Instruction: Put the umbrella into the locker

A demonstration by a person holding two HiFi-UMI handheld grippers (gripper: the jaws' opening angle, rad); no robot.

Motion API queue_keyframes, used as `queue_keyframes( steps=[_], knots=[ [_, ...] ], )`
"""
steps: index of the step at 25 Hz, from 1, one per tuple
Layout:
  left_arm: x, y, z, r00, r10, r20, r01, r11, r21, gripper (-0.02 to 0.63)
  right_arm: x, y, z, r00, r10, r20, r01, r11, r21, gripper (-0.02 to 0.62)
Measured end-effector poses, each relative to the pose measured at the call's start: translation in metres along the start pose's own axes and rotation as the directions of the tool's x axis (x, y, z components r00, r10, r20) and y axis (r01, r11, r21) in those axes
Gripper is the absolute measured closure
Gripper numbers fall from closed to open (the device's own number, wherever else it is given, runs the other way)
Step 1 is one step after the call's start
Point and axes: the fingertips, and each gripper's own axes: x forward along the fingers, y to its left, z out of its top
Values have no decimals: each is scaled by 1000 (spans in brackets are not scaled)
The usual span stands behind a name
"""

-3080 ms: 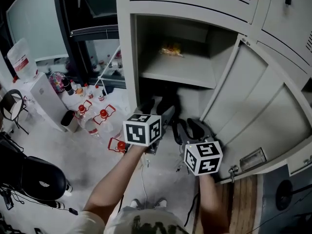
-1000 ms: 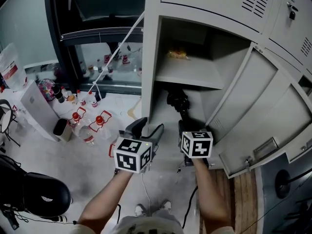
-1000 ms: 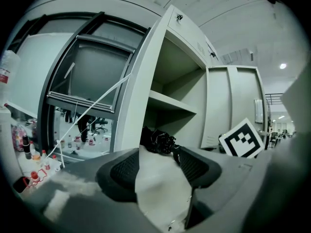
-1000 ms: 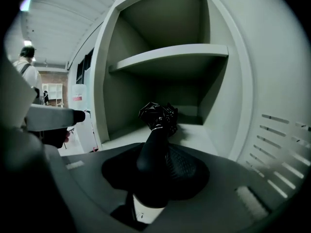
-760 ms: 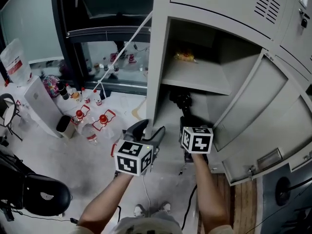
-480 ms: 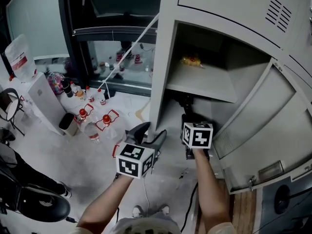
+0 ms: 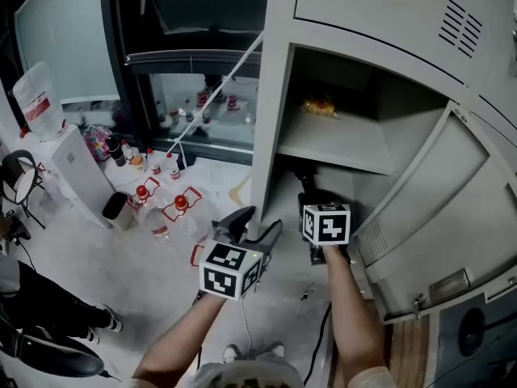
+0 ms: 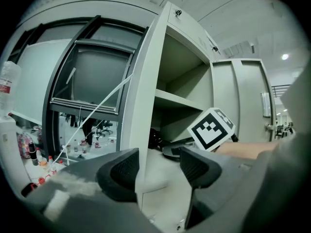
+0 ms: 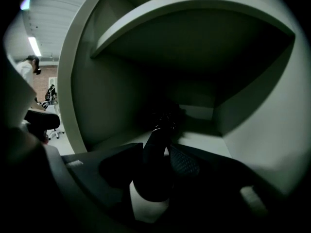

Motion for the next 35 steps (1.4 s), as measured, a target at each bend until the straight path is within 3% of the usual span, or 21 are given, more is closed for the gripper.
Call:
queue_keyframes(
  steps=[3,11,19,26,29,35],
  knots=[
    [-4,-3,1,1000,-13,1,13,1000,8,331,-13,7,0,1000,8,28,-9,1000,29,388],
    [-24,-11,7,997,-81,-8,81,997,2,331,-84,25,8,991,-55,122,45,996,80,387],
    [-40,-16,28,992,-127,-9,128,991,48,410,-160,40,10,972,-121,199,97,987,126,468],
    [-46,-14,34,989,-146,-34,148,985,90,545,-195,43,8,960,-175,218,152,981,118,588],
    [-48,-10,35,988,-146,-41,149,984,99,600,-201,44,7,961,-178,213,156,981,115,597],
    [-50,-2,35,990,-132,-53,136,987,87,600,-201,47,11,960,-172,221,153,983,98,597]
  ],
)
